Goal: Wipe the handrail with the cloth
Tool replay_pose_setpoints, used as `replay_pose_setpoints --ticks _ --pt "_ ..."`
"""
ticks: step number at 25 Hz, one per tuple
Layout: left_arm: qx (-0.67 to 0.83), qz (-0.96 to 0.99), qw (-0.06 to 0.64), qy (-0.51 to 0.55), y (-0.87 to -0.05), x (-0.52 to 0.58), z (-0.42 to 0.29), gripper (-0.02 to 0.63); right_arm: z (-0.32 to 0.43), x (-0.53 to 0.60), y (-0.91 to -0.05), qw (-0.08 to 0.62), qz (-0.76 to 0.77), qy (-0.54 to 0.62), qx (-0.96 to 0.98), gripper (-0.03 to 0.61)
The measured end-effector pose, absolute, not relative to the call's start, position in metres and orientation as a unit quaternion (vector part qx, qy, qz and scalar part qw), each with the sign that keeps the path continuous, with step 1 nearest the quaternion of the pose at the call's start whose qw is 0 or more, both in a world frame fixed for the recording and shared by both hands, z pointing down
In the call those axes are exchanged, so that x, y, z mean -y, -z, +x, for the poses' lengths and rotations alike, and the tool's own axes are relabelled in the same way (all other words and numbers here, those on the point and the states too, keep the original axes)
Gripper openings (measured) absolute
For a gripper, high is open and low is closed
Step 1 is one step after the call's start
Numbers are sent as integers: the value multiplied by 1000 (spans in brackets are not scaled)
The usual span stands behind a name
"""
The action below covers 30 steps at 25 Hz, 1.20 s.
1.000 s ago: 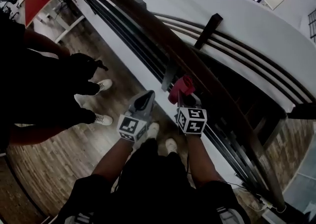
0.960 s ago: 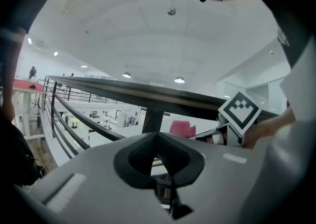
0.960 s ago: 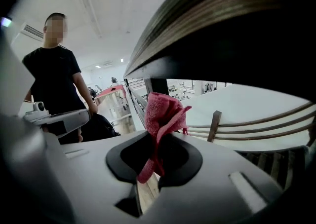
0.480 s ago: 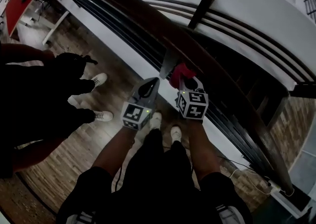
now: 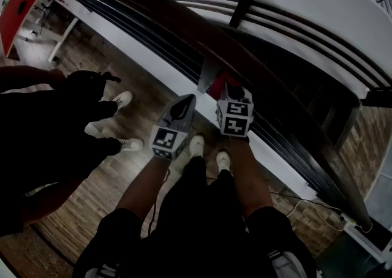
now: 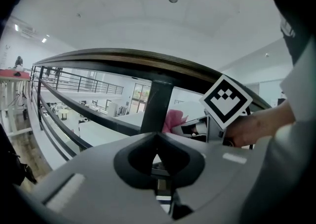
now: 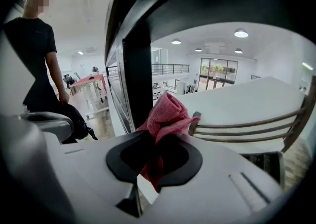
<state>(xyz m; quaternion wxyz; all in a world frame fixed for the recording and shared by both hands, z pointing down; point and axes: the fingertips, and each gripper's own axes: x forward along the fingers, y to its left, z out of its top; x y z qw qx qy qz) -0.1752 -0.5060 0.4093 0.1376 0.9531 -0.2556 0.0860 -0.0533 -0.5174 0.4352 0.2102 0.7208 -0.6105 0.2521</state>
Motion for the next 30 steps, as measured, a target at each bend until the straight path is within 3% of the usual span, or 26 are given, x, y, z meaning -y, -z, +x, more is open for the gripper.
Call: replay_pose_setpoints --ticks 6,30 --pt "242 955 149 -87 -411 505 -168 -2 -54 515 -434 250 730 -217 598 41" --pt "183 965 143 -122 -414 440 -115 -2 -6 432 -433 241 753 -231 568 41"
